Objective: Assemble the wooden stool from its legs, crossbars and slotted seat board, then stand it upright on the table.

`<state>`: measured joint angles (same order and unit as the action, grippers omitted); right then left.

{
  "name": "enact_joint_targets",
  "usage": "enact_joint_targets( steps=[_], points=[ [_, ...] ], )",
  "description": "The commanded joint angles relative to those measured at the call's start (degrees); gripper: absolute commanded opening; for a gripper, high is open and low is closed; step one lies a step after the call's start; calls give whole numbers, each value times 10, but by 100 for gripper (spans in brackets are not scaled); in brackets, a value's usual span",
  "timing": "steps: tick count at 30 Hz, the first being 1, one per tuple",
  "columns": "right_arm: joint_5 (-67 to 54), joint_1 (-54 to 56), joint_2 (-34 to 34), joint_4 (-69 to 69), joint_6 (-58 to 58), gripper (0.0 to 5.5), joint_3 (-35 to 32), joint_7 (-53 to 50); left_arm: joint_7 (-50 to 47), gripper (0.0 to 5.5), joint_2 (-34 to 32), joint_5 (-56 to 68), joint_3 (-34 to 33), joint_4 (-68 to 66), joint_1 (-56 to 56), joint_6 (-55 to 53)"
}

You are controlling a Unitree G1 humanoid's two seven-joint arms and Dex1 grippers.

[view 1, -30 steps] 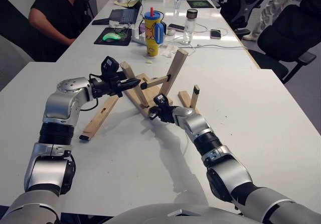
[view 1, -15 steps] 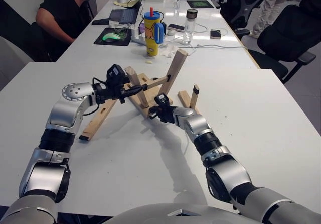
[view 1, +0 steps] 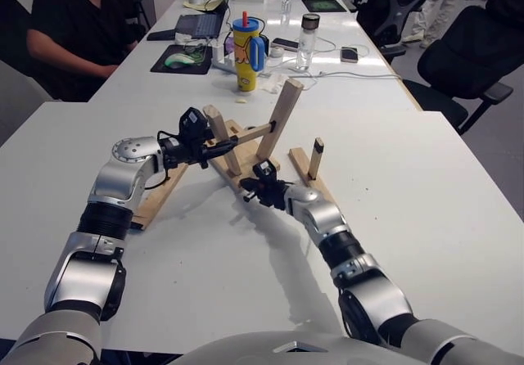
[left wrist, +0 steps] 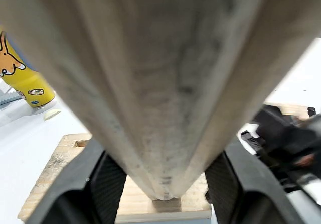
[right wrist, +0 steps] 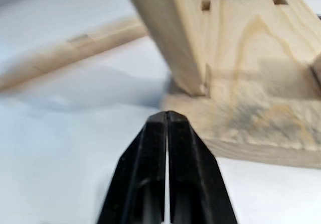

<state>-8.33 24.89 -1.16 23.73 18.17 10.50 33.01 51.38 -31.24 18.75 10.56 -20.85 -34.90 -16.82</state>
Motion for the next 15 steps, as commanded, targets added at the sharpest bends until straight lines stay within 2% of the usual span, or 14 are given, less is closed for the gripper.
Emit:
enact_joint_targets(
  steps=[1, 6, 10, 12, 13, 15],
  points=[
    [-55, -15, 6, -143, -45, 1, -53, 2, 19, 212, 3, -61, 60, -74, 72, -55],
    [-66, 57, -15, -162, -85, 1, -71, -25, 23, 212, 6, -61, 59, -83, 63, -50],
    [-14, 113, -33, -25, -135, 1, -57, -77, 26, 212, 11, -62, 59, -87, 59, -47],
    [23, 128, -36, 84, -102, 1, -33, -100, 28, 212, 10, -61, 59, -88, 60, -46],
    [59, 130, -29, 144, -60, 1, 3, -99, 28, 212, 10, -61, 58, -87, 60, -46],
    [91, 112, -17, 198, 10, 1, 36, -95, 29, 212, 12, -60, 59, -86, 59, -47]
  ],
)
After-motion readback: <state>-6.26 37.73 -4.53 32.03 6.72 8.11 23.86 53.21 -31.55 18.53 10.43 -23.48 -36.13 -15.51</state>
